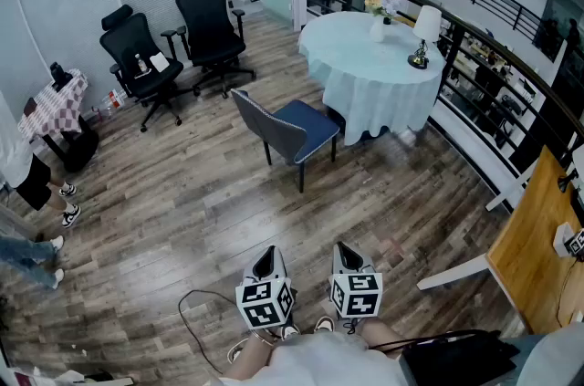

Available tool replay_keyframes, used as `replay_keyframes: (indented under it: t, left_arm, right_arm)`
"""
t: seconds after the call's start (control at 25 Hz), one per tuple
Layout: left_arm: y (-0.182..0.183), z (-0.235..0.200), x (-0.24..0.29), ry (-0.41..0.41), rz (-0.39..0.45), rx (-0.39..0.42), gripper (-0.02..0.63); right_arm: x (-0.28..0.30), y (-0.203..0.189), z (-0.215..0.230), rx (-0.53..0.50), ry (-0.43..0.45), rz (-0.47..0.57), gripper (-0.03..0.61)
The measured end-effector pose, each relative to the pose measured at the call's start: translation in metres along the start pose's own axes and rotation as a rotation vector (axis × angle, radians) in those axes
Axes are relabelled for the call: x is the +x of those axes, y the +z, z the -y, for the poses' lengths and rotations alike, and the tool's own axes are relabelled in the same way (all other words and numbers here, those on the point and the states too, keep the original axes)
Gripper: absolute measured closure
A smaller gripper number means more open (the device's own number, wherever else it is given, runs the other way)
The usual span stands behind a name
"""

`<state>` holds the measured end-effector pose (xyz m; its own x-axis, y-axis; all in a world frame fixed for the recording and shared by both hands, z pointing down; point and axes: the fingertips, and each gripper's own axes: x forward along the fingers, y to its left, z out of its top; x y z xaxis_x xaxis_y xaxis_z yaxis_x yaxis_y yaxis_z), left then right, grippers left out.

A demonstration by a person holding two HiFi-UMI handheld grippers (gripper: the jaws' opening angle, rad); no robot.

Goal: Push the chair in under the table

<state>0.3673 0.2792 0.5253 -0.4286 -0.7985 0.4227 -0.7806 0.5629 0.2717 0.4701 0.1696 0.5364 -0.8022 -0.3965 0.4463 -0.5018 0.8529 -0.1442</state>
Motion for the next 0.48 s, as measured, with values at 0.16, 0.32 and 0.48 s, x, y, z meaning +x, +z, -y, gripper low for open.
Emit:
replay_keyframes:
  t: [0.16,0.32,0.48]
  left_arm:
    - [0.003,0.001,0.004,-0.001,0.000,-0.009,0.610]
    - [0.003,0.000,0.009,-0.008,-0.005,-0.010,0.609]
    - [0.009,-0.003,0.013,-0.013,0.002,-0.007,0.609]
  right_arm:
    - [0.002,0.003,0.003,-0.006,-0.001,-0.005,0.561]
    - [0.006,0.003,0.005,-0.003,-0.009,-0.004,0.561]
    - [0.010,0.008,0.005,0.019,-0.015,0.008,0.561]
